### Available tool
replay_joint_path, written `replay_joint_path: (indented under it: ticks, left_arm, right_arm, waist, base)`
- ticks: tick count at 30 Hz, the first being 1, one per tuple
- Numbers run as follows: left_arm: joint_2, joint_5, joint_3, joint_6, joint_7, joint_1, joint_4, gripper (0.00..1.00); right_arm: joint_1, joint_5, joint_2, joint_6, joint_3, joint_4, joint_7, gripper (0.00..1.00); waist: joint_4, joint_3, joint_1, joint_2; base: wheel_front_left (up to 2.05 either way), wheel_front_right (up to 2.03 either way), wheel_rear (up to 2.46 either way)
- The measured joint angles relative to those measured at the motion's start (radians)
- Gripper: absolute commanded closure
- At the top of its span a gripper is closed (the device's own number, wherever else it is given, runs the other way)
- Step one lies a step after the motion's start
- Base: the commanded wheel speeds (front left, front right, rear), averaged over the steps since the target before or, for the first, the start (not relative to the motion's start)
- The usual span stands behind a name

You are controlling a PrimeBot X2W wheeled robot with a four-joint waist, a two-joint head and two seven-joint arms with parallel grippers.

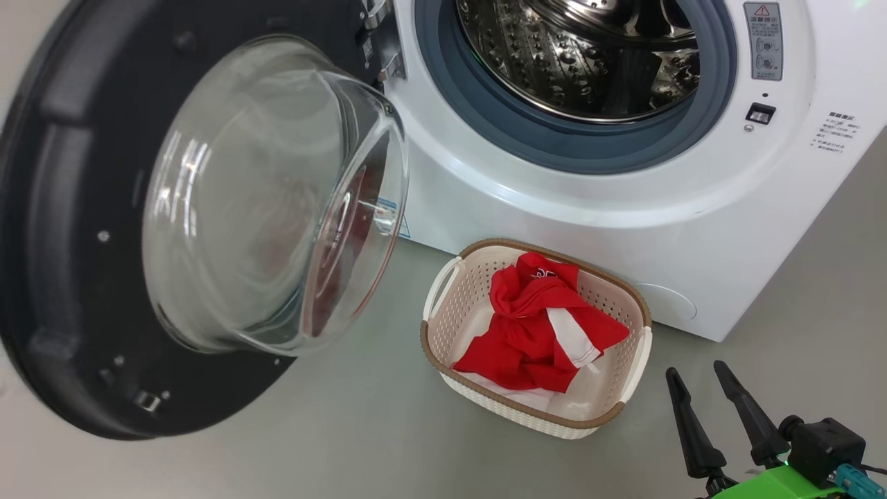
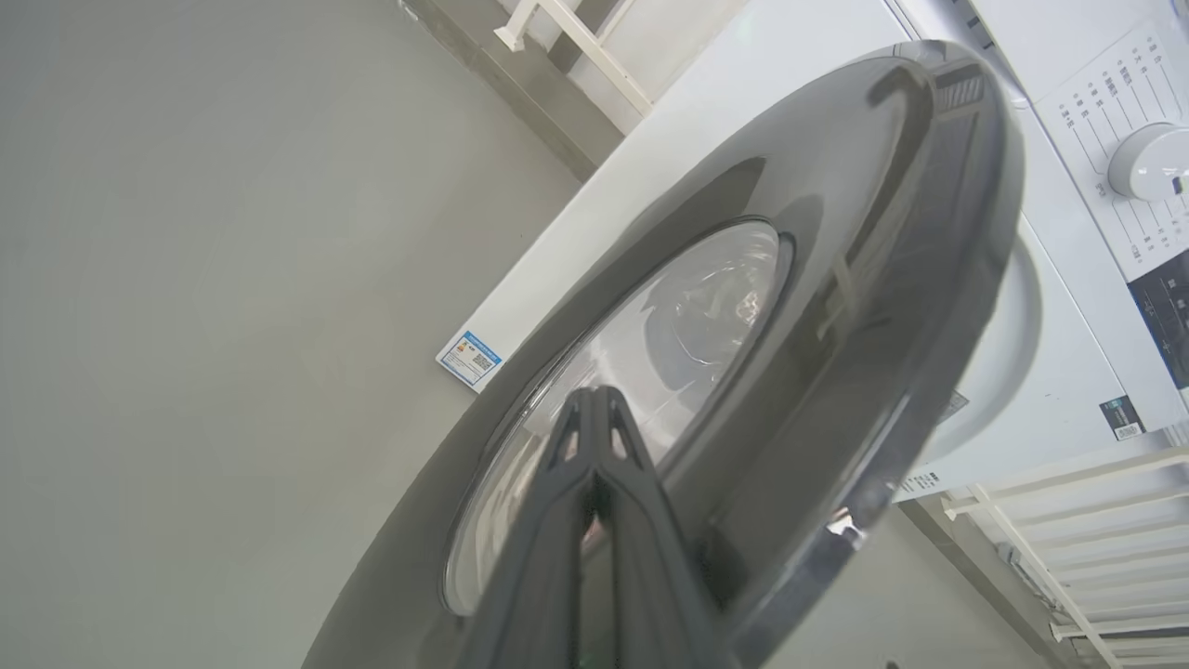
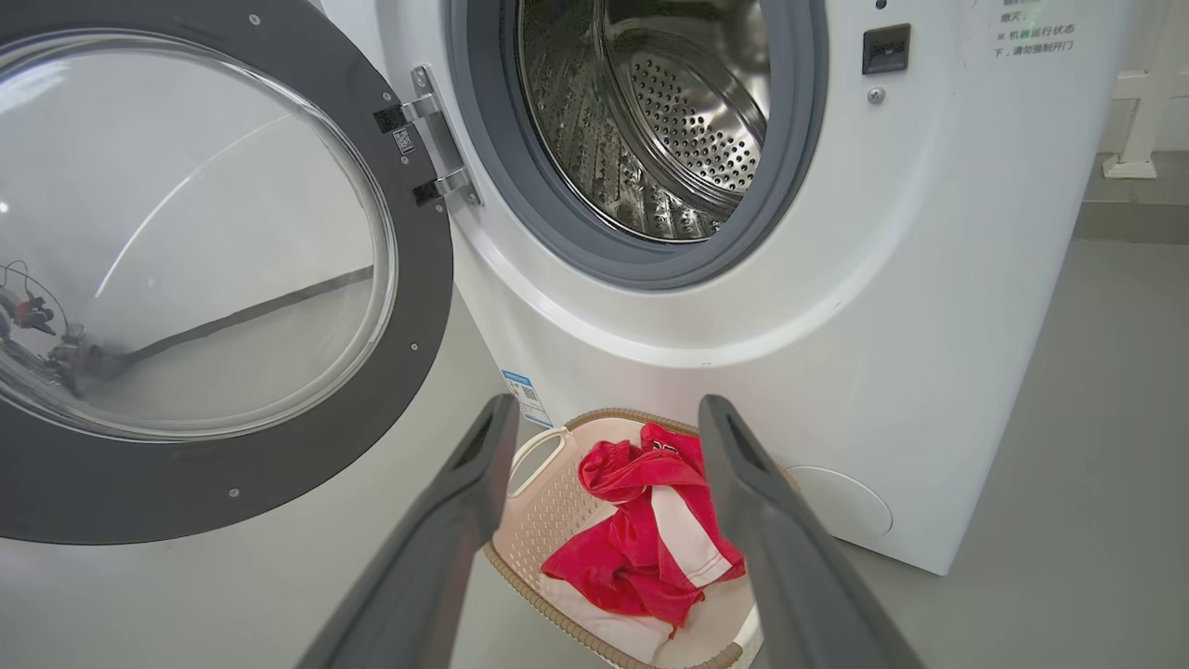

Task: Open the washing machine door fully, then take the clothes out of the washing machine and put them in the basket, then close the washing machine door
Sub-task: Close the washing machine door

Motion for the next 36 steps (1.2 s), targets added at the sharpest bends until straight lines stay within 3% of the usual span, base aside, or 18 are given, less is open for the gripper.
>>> replay_joint_path:
  ticks: [15, 36]
  left_arm:
    - [0.012, -0.169, -0.093, 0.000, 0.046, 0.122, -0.290, 1.00]
    - [-0.003, -0.171, -0.296, 0.000, -0.035, 0.132, -0.501, 1.00]
  right_arm:
    - [0.001, 0.000, 0.015, 0.000, 0.000, 0.002, 0.000, 0.00]
    - [0.002, 0.000, 0.021, 0.000, 0.006, 0.003, 0.000, 0.00]
  waist:
    - [-0.029, -0.025, 0.0000, 0.0000]
    - [-0.101, -0.026, 0.0001, 0.0000]
  base:
    - [0.00, 0.00, 0.00]
    - [0.00, 0.00, 0.00]
